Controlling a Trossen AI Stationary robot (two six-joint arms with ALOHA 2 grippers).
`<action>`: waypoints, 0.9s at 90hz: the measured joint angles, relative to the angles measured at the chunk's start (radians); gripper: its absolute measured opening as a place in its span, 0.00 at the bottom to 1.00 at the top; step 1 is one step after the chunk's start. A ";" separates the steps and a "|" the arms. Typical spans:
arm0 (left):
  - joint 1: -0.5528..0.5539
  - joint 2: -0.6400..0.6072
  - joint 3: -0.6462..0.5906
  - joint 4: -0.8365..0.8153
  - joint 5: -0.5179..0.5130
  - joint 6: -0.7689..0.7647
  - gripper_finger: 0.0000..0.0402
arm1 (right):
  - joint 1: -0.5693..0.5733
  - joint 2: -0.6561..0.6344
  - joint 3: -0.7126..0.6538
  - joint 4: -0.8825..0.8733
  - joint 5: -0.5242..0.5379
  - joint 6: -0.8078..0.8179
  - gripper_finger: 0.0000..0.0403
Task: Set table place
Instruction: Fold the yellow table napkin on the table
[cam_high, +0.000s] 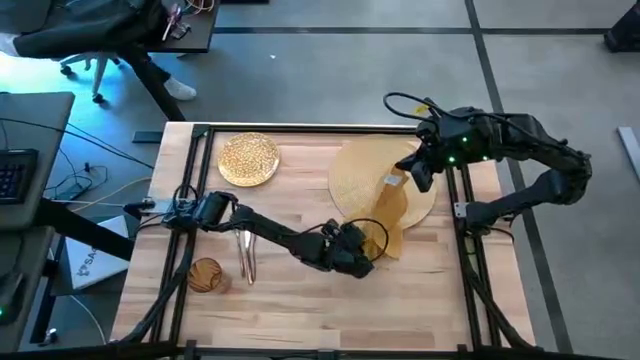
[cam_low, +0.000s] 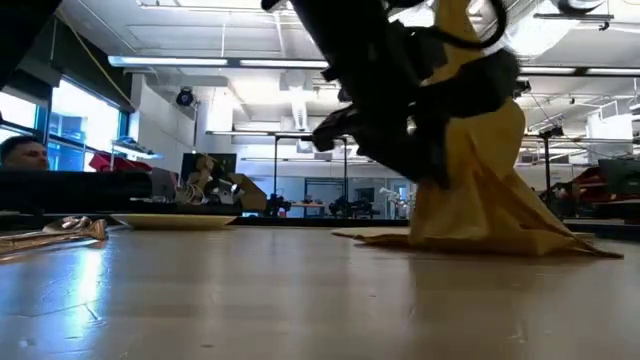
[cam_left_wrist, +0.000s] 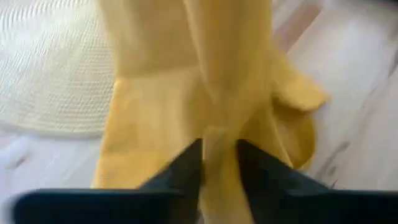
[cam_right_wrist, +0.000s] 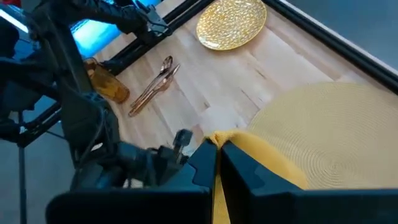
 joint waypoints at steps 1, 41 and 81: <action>0.000 -0.004 0.000 -0.008 0.003 0.000 0.03 | 0.002 -0.002 0.000 0.000 -0.005 0.000 0.00; -0.044 -0.493 0.000 -0.395 0.023 0.300 0.00 | 0.239 -0.099 0.000 -0.012 -0.282 0.164 0.00; -0.038 -0.867 0.002 -0.165 0.304 0.286 0.00 | 0.506 -0.146 0.002 0.438 -0.337 0.224 0.00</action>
